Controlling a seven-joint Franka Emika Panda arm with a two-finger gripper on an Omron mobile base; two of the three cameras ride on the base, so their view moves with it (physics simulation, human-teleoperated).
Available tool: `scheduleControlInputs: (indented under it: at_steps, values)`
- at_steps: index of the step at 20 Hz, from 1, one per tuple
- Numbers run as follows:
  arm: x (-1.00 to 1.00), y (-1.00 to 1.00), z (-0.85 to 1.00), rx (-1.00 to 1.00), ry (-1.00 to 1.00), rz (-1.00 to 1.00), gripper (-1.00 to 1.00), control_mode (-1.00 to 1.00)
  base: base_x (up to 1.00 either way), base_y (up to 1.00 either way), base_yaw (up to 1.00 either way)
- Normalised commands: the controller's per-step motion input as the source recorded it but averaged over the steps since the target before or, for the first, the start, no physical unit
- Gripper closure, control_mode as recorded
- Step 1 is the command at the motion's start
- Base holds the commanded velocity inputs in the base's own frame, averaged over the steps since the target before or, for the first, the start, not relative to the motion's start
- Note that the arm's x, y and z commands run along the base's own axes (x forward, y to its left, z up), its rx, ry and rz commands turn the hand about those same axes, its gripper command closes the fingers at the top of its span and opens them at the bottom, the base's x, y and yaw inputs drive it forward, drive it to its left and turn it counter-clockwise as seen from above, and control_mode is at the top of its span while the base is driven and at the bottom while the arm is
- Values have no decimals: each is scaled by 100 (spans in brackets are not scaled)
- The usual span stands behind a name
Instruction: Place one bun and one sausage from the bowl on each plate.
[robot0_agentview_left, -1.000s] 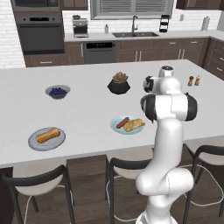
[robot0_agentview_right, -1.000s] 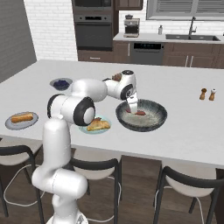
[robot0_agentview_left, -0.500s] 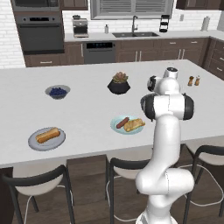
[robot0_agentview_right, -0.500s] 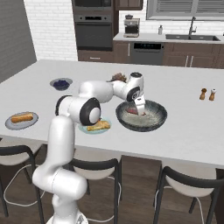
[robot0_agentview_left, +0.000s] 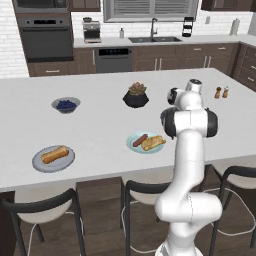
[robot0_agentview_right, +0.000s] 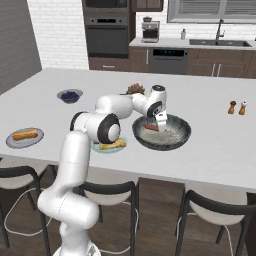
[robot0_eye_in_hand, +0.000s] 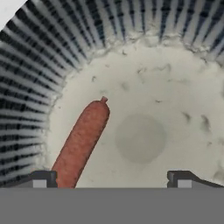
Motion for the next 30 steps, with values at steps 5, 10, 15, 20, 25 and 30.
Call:
scheduleControlInputs:
  at_steps: [5, 10, 15, 20, 25, 30]
  values:
    - [11, 0, -23, 0, 0, -2, -100, -100, 0, 0, 0]
    - [2, -1, -16, 0, 0, -4, -100, -100, 0, 0, 0]
    - [21, 0, -18, -2, 0, -4, -100, -100, 0, 0, 0]
    - [32, -8, -22, -2, 2, -4, -100, -100, 0, 0, 0]
    - [36, -17, 0, 0, 3, -2, -100, -100, 0, 0, 0]
    - [0, -7, -17, 0, 8, 0, 100, -100, 0, 0, 0]
